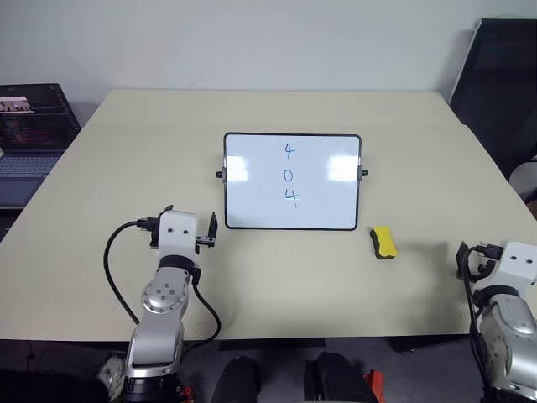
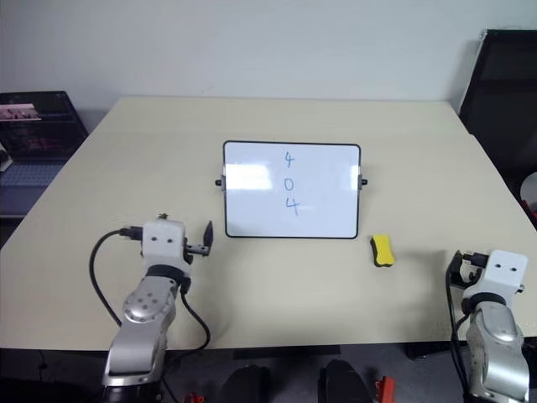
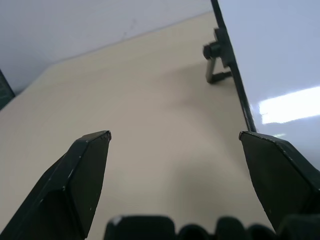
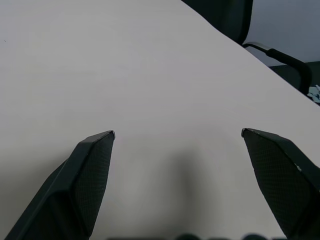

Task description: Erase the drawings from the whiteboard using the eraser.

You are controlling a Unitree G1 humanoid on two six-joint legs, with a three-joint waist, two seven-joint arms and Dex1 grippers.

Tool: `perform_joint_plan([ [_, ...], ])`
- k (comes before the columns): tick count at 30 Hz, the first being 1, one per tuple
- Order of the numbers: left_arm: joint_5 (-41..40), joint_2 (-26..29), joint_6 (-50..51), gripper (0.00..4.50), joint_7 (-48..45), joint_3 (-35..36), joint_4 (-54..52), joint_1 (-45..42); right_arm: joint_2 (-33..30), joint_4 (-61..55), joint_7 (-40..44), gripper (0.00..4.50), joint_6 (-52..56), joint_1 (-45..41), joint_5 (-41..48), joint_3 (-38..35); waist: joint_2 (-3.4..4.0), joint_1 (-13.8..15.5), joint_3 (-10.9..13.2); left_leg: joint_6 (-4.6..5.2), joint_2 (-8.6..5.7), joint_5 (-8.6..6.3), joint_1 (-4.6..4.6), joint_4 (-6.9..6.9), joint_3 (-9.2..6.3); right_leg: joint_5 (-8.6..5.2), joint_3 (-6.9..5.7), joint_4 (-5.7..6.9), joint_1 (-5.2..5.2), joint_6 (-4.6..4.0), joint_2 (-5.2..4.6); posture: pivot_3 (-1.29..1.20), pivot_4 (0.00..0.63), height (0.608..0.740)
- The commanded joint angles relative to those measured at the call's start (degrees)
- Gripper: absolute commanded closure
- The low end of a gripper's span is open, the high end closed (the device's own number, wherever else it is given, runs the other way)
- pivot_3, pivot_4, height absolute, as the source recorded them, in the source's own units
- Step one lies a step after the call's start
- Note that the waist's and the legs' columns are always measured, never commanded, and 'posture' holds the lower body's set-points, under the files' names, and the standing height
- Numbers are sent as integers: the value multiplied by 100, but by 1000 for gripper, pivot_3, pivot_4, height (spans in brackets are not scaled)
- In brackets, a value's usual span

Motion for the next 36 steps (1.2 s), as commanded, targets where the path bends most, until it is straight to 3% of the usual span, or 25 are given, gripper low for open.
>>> perform_joint_plan([
  [1,-20,2,-147,0,-32,-4,-249,81,-32,-343,50,50,79,169,111,-220,0,-10,0,0,0,0,1,0,0,0,1,0,0,0,0,0,150,740],
  [13,-174,206,-231,0,-171,238,2,-227,-179,-180,106,50,156,-397,86,-118,0,-13,0,1,1,1,3,3,-1,1,-1,0,3,11,2,0,150,740],
  [19,-577,434,-298,0,-727,219,167,-797,-117,-646,28,50,485,-522,108,-42,-1,-3,0,1,0,1,1,2,-1,4,-1,-2,2,6,1,0,150,740],
  [23,-1943,550,710,0,-2096,-91,-95,-1848,-270,-998,107,50,972,-539,244,-203,-4,58,2,1,-2,1,-1,7,-4,5,-9,-2,5,10,2,0,150,740],
  [27,-3162,897,1699,0,-3266,-267,-326,-2344,-385,-1202,128,50,1449,-652,358,-140,-2,50,1,0,-5,1,-2,6,0,5,-11,-4,5,9,2,0,150,740],
  [36,-4101,1923,2122,0,-4963,-540,-328,-2396,-761,-1819,193,50,3643,-1973,988,231,1,-98,5,0,1,1,1,3,-2,3,2,2,-4,8,11,0,150,740],
])
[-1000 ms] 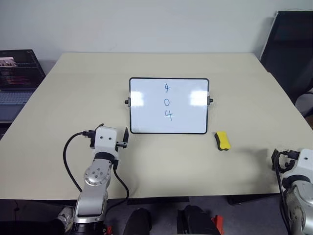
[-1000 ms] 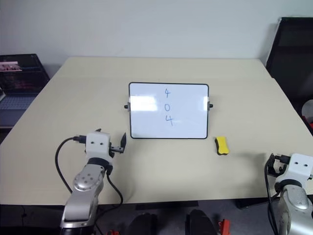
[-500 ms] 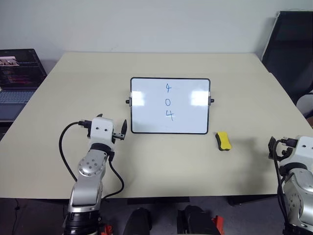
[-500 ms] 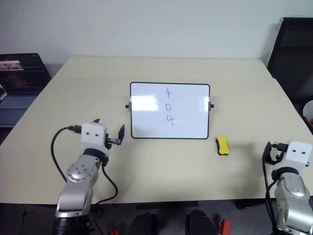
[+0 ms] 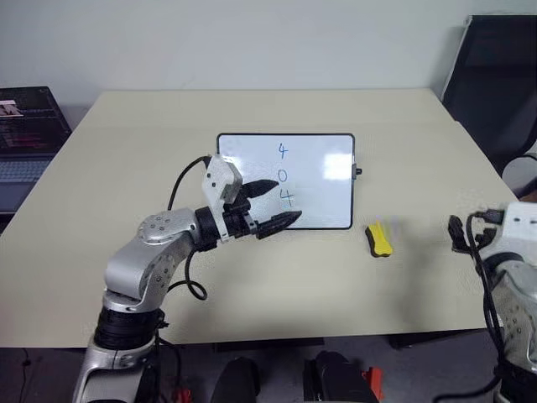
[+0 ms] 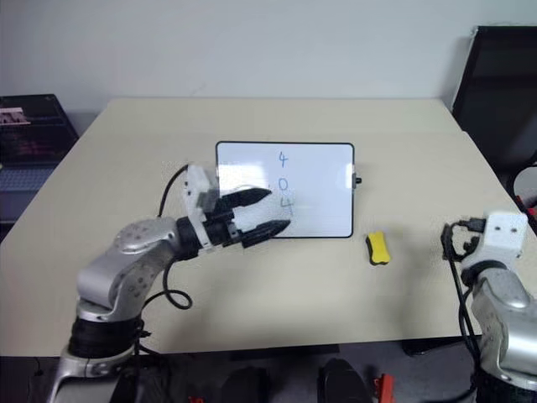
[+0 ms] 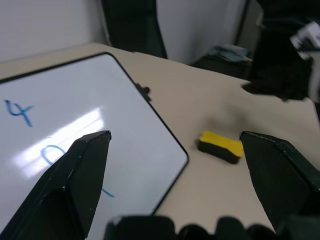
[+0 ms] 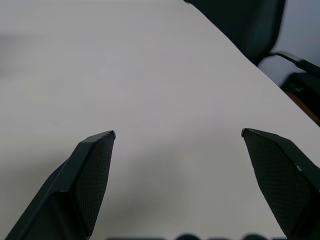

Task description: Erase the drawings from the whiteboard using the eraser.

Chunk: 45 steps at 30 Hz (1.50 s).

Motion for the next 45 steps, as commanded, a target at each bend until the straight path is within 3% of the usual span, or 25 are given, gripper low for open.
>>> perform_joint_plan([
  [1,-277,390,-1,0,-743,-163,-108,-30,-76,-534,-48,50,1248,-706,402,104,-2,11,1,0,0,0,0,1,-3,0,-2,-1,2,1,-1,0,150,740],
  [5,83,924,-595,0,-1597,-503,261,189,116,-660,-136,50,3118,-1724,578,271,-1,29,1,0,0,0,-2,-2,-2,2,-1,-2,-2,-6,-1,0,150,740],
  [9,751,1155,-1826,0,-2164,-774,1021,251,216,-468,-105,50,4015,-2556,607,722,-1,50,2,1,0,0,-19,-3,-3,4,-2,-3,-21,-19,-4,0,150,740],
  [13,1221,695,-2729,0,-1748,-768,1473,-144,537,-77,-167,50,4048,-2636,531,722,-4,105,1,2,-1,-1,-47,0,-13,4,-18,-8,-37,-20,-8,0,150,740],
  [20,1773,181,-3562,0,-1130,-811,1575,-165,491,133,-284,50,4048,-2182,621,919,-4,189,0,12,-8,-7,-102,6,-10,5,-22,-6,-86,-17,-21,0,150,740],
  [31,1933,158,-3815,0,-1031,-792,1601,-13,584,140,-632,50,4048,-1782,720,884,-3,129,-1,12,-7,-6,-114,9,-6,6,-16,9,-106,-17,-17,0,150,740],
  [38,1950,174,-3876,0,-907,-747,1575,48,973,234,-899,50,4048,-1792,682,720,-3,94,-1,12,-6,-6,-113,10,-6,6,-16,11,-106,-16,-17,0,150,740],
  [45,1918,258,-3880,0,-883,-742,1475,131,960,435,-920,50,4048,-1997,632,683,-3,82,-2,12,-6,-6,-112,13,-6,7,-16,14,-106,-15,-17,0,150,740],
])
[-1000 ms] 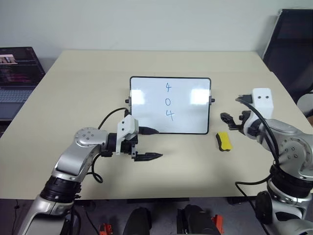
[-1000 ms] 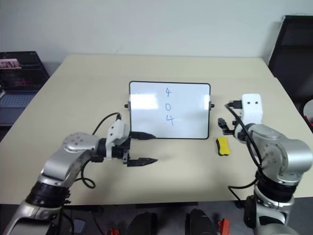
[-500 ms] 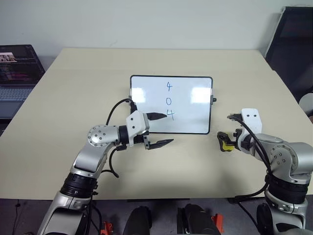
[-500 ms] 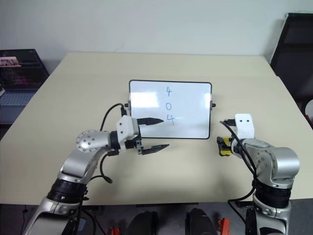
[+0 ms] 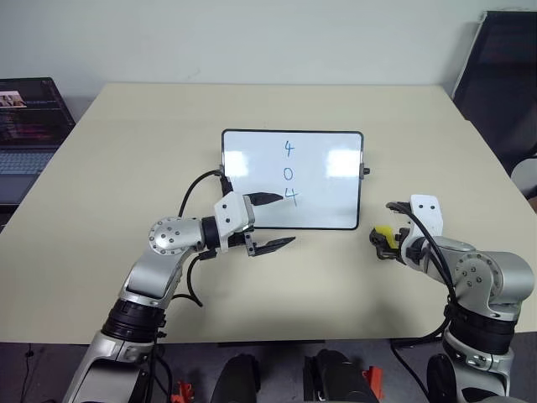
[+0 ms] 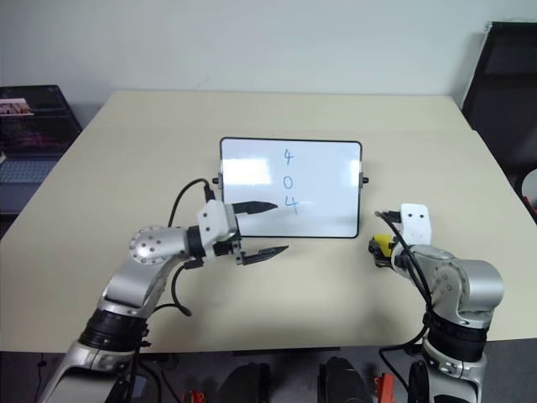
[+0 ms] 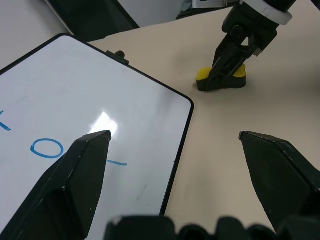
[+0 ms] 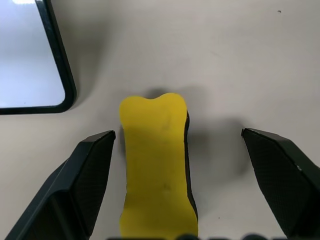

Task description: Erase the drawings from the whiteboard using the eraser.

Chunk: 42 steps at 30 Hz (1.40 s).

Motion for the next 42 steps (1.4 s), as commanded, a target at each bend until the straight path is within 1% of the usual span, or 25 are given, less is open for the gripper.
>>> perform_joint_plan([
  [1,-16,66,-90,0,34,119,-242,31,-11,40,-28,50,44,-149,-14,-106,0,-3,0,0,0,0,0,1,0,0,0,1,0,0,0,0,150,740],
  [6,-26,93,-69,0,45,128,-299,67,191,77,-134,50,44,-190,-44,-290,0,-6,0,0,0,0,0,2,0,0,0,4,0,0,0,0,150,740],
  [7,-25,97,-72,0,47,126,-292,60,250,78,-164,216,44,-206,-55,-355,0,-8,0,0,0,0,0,3,0,0,0,4,0,0,0,0,150,740],
  [9,-24,98,-76,0,51,122,-277,38,291,96,-193,614,44,-249,-60,-406,0,-10,0,0,0,0,1,3,0,0,0,6,0,0,0,0,150,740],
  [16,-16,98,-91,0,71,142,-240,-29,370,142,-255,3093,44,-328,-54,-504,1,-20,-1,0,0,0,1,3,0,0,1,8,0,0,0,0,150,740],
  [17,-18,102,-89,0,67,144,-235,-38,380,142,-262,3293,44,-332,-52,-511,1,-20,-1,0,0,0,1,4,1,0,1,9,0,0,0,0,150,740],
  [18,-15,106,-88,0,67,147,-227,-47,394,142,-267,3397,44,-339,-49,-522,1,-21,-1,0,-1,0,1,5,1,0,1,9,0,0,0,0,150,740],
  [22,-3,117,-79,0,71,149,-220,-59,403,156,-271,3397,44,-391,-47,-532,1,-22,0,0,0,0,2,9,0,0,1,17,0,0,0,0,150,740],
  [26,66,114,9,0,231,188,-245,-26,53,86,41,3397,37,-622,-66,-152,1,-30,0,0,-1,0,2,19,4,0,1,30,-4,0,1,0,150,740],
  [27,126,99,57,0,354,201,-257,-10,-21,58,128,3397,-116,-698,-80,-36,1,-32,0,0,-1,0,2,22,7,0,1,36,-7,0,1,0,150,740],
  [28,182,77,103,0,483,206,-266,3,-109,46,236,3397,-321,-762,-85,96,1,-35,0,1,-1,0,2,28,6,0,1,41,-7,0,2,0,150,740],
  [32,489,-118,471,0,1235,218,-385,104,-865,121,768,3397,-1804,-971,-449,1075,0,-37,0,2,0,-1,-1,48,3,-1,0,53,-8,1,6,0,150,740],
  [35,785,-270,732,0,1737,178,-519,232,-1170,289,1084,3397,-2715,-1148,-758,1593,0,-41,1,3,0,-2,-3,58,4,0,-2,60,-8,3,7,0,150,740],
  [36,846,-312,801,0,1841,159,-552,267,-1213,367,1165,3397,-2936,-1203,-833,1711,0,-45,1,3,1,-2,-3,61,3,0,-1,62,-8,3,7,0,150,740],
  [40,1183,-774,1233,0,2704,172,-746,393,-1145,1079,1467,3397,-4245,-1826,-1351,2343,-1,-43,1,3,1,-2,-3,71,4,0,1,77,-10,3,7,0,150,740],
  [42,1276,-888,1282,0,2842,127,-785,409,-1060,1473,1612,3397,-4711,-2098,-1544,2566,-1,-43,1,3,1,-2,-3,77,5,4,1,82,-12,6,7,0,150,740],
])
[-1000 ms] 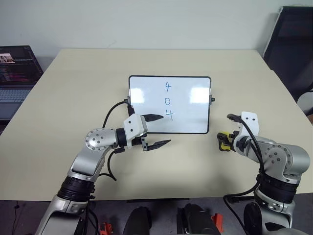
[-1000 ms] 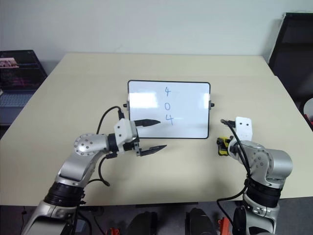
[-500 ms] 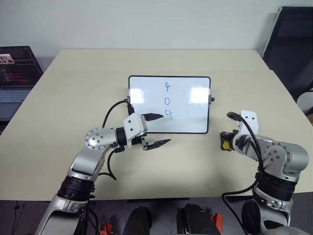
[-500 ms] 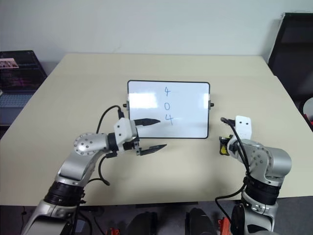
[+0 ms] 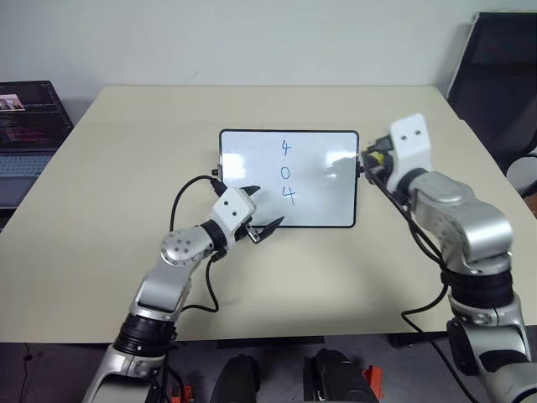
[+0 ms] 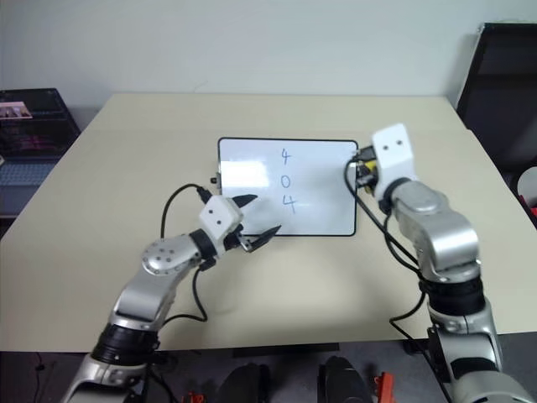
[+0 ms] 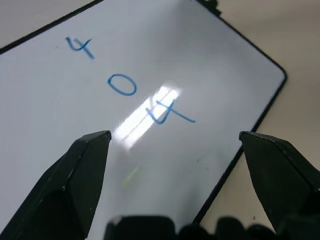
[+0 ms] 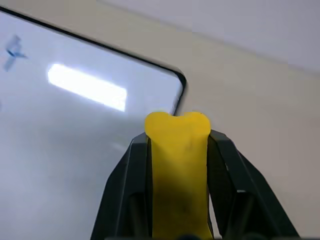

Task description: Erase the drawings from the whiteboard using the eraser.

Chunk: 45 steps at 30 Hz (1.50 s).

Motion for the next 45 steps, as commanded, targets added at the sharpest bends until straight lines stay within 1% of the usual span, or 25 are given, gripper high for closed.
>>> perform_joint_plan([
  [1,222,-142,99,0,411,16,-354,-35,111,458,244,3397,-969,-495,-385,275,0,5,0,0,0,0,1,1,-1,1,0,2,0,1,0,0,150,740],
  [5,318,-241,184,0,680,102,-247,-90,359,1241,533,3397,-1771,-929,-663,536,-1,16,-1,-1,1,0,0,0,-3,2,0,1,1,0,-1,0,150,740],
  [8,381,-194,186,0,803,193,-176,-149,543,1907,915,3397,-2331,-1316,-899,862,-1,10,-1,-1,0,0,0,0,0,3,-1,1,-1,0,-3,0,150,740],
  [11,429,-111,166,0,874,288,-121,-184,701,2443,1209,3397,-2730,-1617,-1063,1024,-1,8,-1,-1,3,0,1,-1,0,3,-3,3,-3,-1,-3,0,150,740],
  [14,446,-14,109,0,896,384,-78,-198,845,2952,1550,3397,-2968,-1899,-1167,1138,-1,13,0,-1,3,0,0,-1,-1,3,-8,3,-3,-1,-6,0,150,740],
  [16,441,26,85,0,908,412,-86,-181,890,3243,1794,3397,-3095,-2021,-1285,1255,-1,14,0,-1,3,0,0,-1,-1,3,-9,3,-3,-2,-29,0,150,740],
  [21,449,44,136,0,965,460,-257,-107,965,3911,2218,3397,-3352,-2281,-1604,1464,-1,17,-1,-1,0,0,0,-1,-4,4,-16,4,-3,-2,-36,0,150,740],
  [27,463,-4,254,0,1042,448,-485,-43,1098,4741,2299,3397,-3792,-2592,-1900,1461,0,14,0,-1,0,0,0,-2,-4,4,-17,4,-4,-3,-38,0,150,740],
  [36,472,-42,298,0,1083,437,-520,-95,1148,5913,2220,3397,-4324,-2963,-2084,1284,0,11,0,-1,0,0,0,-2,-3,5,-17,5,-4,-4,-40,0,150,740],
  [45,518,-172,262,0,1223,403,-461,-221,1111,6288,2514,3397,-4393,-3068,-2213,1283,0,12,-1,-1,-1,0,1,0,-4,6,-18,9,-3,-5,-41,0,150,740],
])
